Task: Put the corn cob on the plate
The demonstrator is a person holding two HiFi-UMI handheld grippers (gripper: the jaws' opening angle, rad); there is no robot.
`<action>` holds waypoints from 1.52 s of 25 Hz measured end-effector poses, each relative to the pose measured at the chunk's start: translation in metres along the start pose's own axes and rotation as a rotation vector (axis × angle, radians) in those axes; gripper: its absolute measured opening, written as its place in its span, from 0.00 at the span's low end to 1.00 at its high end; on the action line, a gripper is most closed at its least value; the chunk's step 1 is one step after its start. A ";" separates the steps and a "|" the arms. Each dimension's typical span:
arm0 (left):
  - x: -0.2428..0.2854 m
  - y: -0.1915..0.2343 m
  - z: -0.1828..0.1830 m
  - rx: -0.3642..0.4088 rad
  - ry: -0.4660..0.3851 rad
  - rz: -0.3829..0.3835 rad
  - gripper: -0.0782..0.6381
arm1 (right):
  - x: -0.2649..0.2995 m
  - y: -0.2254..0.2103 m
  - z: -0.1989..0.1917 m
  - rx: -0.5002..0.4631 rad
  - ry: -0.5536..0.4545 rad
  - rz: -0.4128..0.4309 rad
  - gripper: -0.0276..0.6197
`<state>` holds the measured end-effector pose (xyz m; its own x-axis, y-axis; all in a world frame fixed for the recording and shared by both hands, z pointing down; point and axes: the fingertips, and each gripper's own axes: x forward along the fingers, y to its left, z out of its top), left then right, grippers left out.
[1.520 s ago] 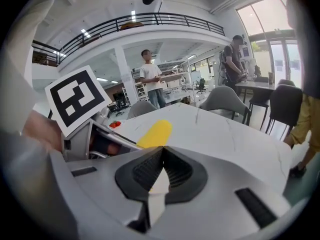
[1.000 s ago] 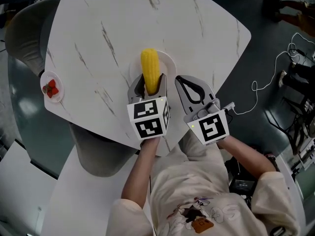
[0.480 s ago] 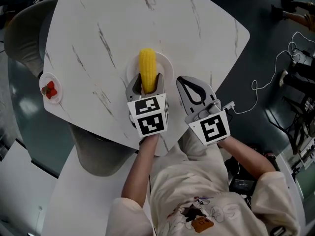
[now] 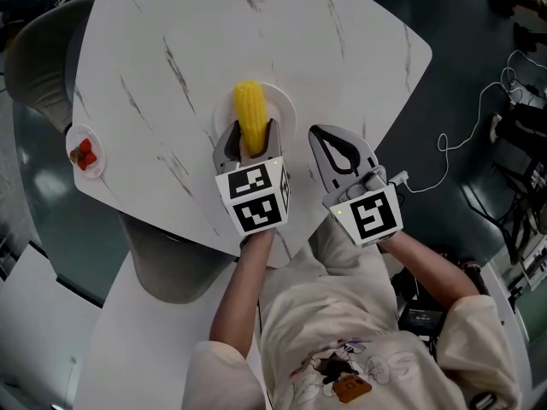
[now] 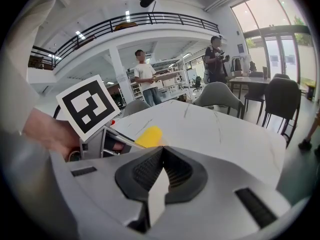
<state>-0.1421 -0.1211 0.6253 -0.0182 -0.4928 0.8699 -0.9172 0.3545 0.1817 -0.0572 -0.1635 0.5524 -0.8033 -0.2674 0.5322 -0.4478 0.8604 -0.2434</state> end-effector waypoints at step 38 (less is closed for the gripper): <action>-0.117 -0.016 0.026 -0.085 -0.323 -0.128 0.26 | -0.051 0.030 0.055 -0.080 -0.125 -0.120 0.03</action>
<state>-0.1361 -0.0903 0.5090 -0.0427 -0.7586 0.6502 -0.8843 0.3315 0.3288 -0.0515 -0.1481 0.4732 -0.7907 -0.4176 0.4477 -0.5147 0.8494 -0.1167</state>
